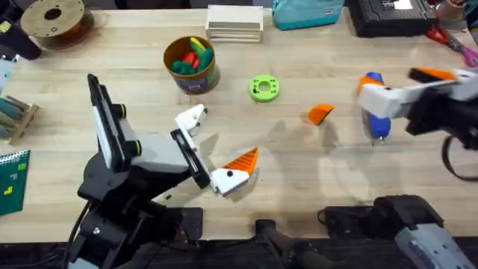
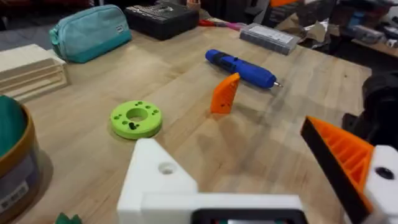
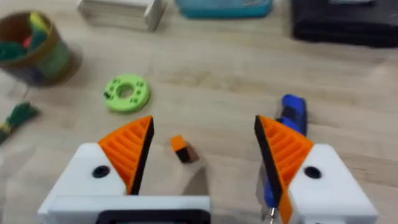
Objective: Pick up the gripper from the table and insert it into the empty holder that is missing its gripper. Then pick up a screw, insert it into the mounting hole, and use the screwdriver to tighten it. Finally, clean up the table by picking up the vegetable and placing it into the bucket.
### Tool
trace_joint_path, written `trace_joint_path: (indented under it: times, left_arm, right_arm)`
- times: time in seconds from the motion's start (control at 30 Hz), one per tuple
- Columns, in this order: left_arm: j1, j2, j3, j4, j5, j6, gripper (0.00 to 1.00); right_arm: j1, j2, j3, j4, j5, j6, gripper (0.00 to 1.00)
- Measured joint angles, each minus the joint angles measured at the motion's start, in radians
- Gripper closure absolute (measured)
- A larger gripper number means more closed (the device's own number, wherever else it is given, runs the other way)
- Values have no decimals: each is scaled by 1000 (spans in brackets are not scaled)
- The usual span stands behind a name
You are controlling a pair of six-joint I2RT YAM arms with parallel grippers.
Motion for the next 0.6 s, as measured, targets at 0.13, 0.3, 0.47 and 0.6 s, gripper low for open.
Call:
trace_joint_path:
  times: [0.13, 0.3, 0.47, 0.6]
  left_arm:
    - [0, 0, 0, 0, 9, -33, 14]
    - [0, 0, 0, 0, 10, -38, 14]
    - [0, 0, 0, 0, 11, -41, 14]
    - [0, 0, 0, 0, 12, -41, 14]
  right_arm:
    - [95, 230, 79, -86, -36, -136, 50]
    - [155, 404, 93, -121, -34, -198, 24]
    - [158, 555, 93, -121, -33, -219, 10]
    - [158, 649, 93, -120, -33, -219, 10]
